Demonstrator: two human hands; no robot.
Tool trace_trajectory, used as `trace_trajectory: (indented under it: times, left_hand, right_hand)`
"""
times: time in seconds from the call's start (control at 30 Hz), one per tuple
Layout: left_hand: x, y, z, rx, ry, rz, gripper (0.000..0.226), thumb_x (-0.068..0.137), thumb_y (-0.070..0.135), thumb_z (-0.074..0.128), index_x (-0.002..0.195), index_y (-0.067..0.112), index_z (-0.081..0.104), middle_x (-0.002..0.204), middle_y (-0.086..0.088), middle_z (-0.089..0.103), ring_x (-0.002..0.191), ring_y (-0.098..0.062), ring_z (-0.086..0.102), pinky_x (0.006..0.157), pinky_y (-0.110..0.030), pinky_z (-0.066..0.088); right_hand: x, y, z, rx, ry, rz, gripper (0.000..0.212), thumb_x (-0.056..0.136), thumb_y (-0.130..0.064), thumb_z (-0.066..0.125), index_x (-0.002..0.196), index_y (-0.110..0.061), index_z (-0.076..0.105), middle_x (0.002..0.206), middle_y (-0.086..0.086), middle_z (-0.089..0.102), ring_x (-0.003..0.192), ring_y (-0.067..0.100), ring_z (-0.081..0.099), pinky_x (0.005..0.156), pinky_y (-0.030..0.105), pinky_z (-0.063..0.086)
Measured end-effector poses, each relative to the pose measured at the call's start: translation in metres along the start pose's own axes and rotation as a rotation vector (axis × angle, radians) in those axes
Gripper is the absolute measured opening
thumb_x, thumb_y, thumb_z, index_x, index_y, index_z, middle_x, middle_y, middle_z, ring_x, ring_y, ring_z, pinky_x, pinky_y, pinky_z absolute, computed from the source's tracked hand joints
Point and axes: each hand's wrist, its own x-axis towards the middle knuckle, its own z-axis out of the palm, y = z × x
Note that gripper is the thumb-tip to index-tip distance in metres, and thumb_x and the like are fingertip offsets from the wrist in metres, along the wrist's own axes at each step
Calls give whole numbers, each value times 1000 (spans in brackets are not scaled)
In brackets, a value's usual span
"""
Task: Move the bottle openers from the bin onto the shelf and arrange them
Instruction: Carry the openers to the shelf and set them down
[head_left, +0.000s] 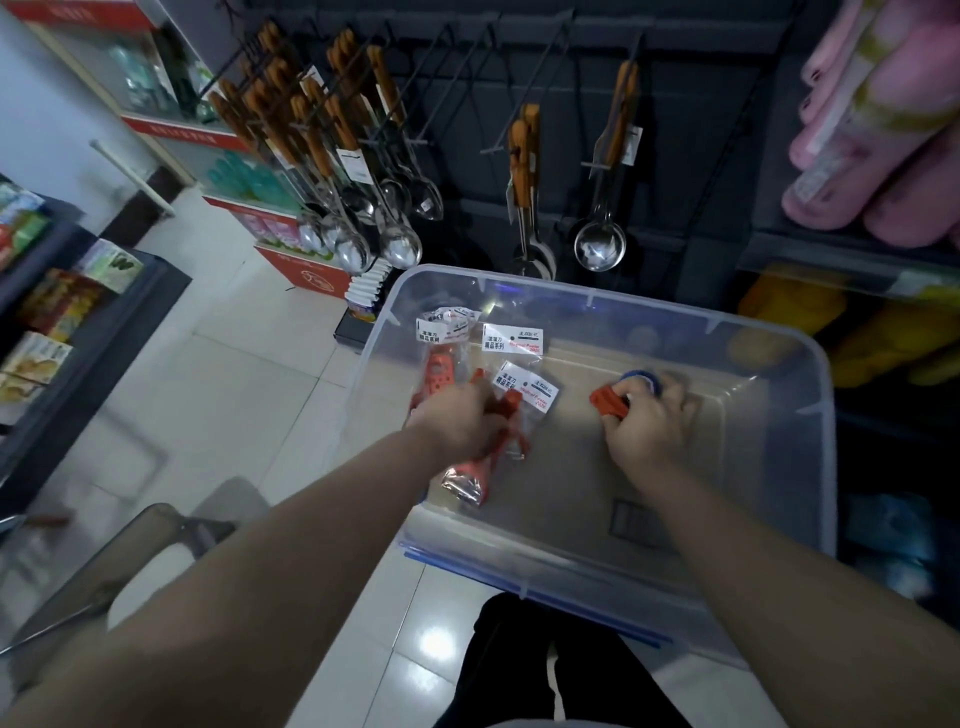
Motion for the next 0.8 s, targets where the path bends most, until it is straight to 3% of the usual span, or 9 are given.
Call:
trace_trajectory:
  times: [0.07,0.13,0.23,0.33,0.5,0.57,0.67,0.73,0.8]
  left_hand:
    - [4,3,1,-93,178,-136,27,95,25,52,116,8,50,108,-16,66,99,-34,63,81,-41,49]
    - [8,2,5,-79,289,-209,29,97,25,48,118,5,47,110,-17,64,102,-34,61,81,-42,48]
    - [12,2,15,57,262,-262,46,96,29,48,132,1,38,129,-18,53,121,-35,49,94,-43,43]
    - [17,-3,29,89,197,-288,55,96,30,49,140,3,28,137,-18,46,123,-35,48,99,-43,42]
    - [16,-10,24,110,239,-258,53,90,29,59,131,8,35,117,-14,61,110,-32,56,88,-39,45]
    - [16,-12,16,-42,273,-210,49,88,27,63,124,7,37,111,-10,62,105,-31,60,87,-40,48]
    - [12,-4,-4,-251,335,-101,24,91,18,57,107,8,41,102,-13,64,90,-32,63,76,-42,50]
    - [8,9,-18,-312,347,-20,16,92,16,55,103,9,46,99,-13,66,87,-31,61,75,-38,48]
    - [5,29,-26,-379,301,55,21,89,20,62,107,8,58,103,-13,68,96,-30,63,81,-35,49]
  right_hand:
    - [-6,-7,6,110,-26,-35,29,79,-7,64,105,-18,62,124,16,48,114,32,44,91,29,30]
    - [-11,-10,10,114,-71,-70,28,79,-7,63,105,-16,62,115,14,53,108,33,48,86,32,37]
    - [-15,-7,7,16,-115,-103,30,76,-14,68,104,-21,62,108,12,59,102,33,53,83,36,43]
    - [-18,-4,2,-57,-119,-93,31,77,-15,68,106,-22,61,110,13,56,101,34,54,83,34,42]
    - [-29,1,-4,115,-70,-68,23,79,-7,66,98,-17,57,109,11,55,100,29,52,74,28,35]
    - [-35,0,-9,225,-6,-49,25,78,-4,65,95,-20,56,105,10,58,96,29,54,74,29,37]
    - [-47,-8,-21,380,72,16,28,77,-6,66,99,-22,59,103,7,65,95,26,60,83,36,47]
    - [-56,-17,-32,419,95,58,27,78,-4,64,103,-12,61,100,8,66,91,24,61,78,27,43]
    - [-66,-23,-49,513,122,47,23,77,4,59,100,8,58,93,23,63,80,26,59,71,19,38]
